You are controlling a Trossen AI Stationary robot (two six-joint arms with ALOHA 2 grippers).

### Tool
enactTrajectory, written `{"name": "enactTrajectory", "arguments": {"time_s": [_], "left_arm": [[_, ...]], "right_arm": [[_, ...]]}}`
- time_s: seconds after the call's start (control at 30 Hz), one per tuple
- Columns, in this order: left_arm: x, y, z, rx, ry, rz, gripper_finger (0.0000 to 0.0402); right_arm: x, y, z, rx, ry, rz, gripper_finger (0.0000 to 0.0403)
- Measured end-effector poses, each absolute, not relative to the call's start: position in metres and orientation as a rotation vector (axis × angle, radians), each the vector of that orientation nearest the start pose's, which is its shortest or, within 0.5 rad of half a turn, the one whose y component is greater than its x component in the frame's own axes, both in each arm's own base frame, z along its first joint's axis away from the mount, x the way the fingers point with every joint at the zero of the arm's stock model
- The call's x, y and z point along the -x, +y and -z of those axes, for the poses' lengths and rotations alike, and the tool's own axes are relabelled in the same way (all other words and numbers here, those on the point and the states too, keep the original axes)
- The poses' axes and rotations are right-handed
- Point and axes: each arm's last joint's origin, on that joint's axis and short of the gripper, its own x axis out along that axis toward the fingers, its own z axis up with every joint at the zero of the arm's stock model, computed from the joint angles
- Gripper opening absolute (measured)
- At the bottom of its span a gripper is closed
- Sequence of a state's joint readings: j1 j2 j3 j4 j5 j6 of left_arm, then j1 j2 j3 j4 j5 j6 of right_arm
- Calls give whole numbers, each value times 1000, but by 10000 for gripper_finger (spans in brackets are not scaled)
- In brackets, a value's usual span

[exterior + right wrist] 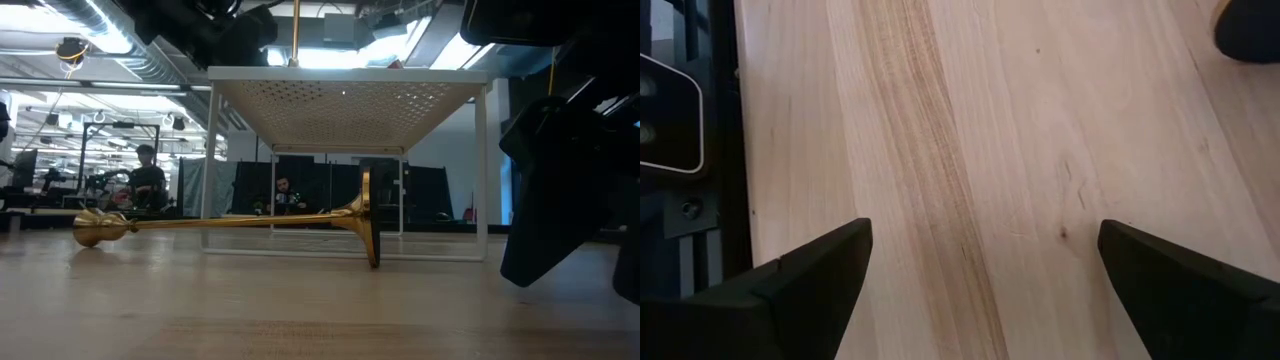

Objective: Pick & Place candle stick holders
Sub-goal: Put the pink scented candle on the shelf, then put the top gold candle holder on the shelf

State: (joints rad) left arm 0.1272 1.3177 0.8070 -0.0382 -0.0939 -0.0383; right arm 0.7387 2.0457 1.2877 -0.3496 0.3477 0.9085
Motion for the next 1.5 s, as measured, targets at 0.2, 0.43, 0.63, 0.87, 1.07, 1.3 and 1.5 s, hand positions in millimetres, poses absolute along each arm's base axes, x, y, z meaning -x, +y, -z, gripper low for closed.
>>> {"name": "enactTrajectory", "arguments": {"time_s": [0.2,0.43,0.63,0.87,1.07,1.3,1.5], "left_arm": [[-278,38,-241,48,539,-219,103],[-278,40,-241,31,543,-276,102],[-278,39,-241,26,536,-263,102],[-278,39,-241,34,533,-236,102],[-278,38,-242,39,531,-216,102],[-279,38,-243,40,516,-214,102],[-275,38,-245,34,536,-236,102]], "right_arm": [[-304,263,-128,-251,1003,106,392],[-303,264,-128,-250,1003,104,392],[-303,264,-128,-250,1003,104,392],[-303,264,-128,-249,1000,106,392],[-303,264,-128,-247,997,108,392],[-303,264,-128,-246,994,111,392],[-303,264,-128,-246,995,110,392]]}}
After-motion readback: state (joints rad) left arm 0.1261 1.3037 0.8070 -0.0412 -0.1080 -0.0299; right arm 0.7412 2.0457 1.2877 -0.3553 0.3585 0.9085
